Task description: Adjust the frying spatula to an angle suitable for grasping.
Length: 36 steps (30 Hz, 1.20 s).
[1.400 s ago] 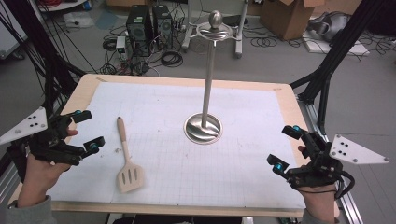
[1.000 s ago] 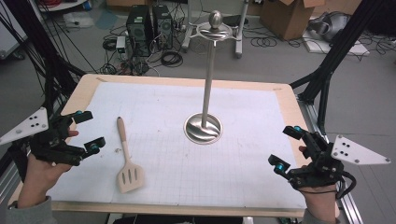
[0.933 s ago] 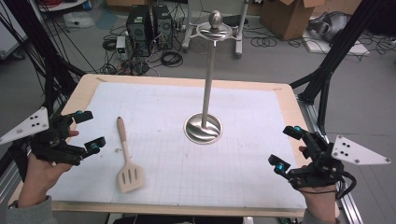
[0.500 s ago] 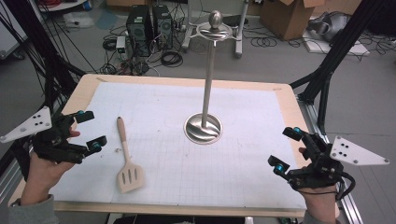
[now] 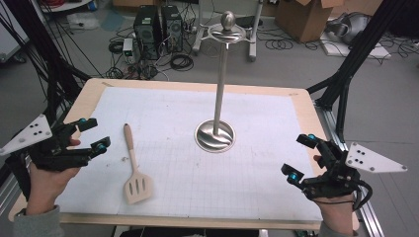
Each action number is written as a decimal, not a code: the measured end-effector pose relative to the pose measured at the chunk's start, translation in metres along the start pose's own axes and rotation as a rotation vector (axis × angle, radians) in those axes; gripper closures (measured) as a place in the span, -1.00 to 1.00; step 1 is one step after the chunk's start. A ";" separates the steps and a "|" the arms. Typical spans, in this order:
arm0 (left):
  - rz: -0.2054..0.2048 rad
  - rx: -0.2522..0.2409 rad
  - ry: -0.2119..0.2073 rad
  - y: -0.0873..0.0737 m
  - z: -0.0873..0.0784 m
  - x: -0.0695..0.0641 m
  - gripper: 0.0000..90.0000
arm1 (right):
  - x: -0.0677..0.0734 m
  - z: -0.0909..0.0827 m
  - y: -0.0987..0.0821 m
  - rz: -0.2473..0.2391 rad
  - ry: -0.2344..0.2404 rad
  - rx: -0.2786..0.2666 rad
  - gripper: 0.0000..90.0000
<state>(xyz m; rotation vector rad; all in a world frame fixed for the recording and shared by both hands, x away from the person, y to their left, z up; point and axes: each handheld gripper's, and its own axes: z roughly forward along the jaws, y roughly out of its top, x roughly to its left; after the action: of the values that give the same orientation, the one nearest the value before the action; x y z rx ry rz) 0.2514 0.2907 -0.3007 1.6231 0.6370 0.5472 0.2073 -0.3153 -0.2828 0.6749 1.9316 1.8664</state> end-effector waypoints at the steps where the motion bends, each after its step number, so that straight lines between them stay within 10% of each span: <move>1: 0.003 0.005 -0.001 0.000 0.000 0.000 -0.34 | 0.000 0.001 0.000 -0.004 0.002 0.000 -0.91; 22: -0.001 0.088 0.070 -0.023 0.015 0.005 0.84 | 0.000 0.004 -0.001 -0.004 0.008 0.008 -0.91; 36: -0.040 0.109 0.091 -0.048 0.021 0.020 0.99 | 0.000 0.006 -0.003 -0.007 0.014 0.016 -0.91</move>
<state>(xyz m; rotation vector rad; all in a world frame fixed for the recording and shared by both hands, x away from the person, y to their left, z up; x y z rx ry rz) 0.2757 0.2937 -0.3517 1.6910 0.7769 0.5676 0.2104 -0.3106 -0.2856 0.6610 1.9570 1.8588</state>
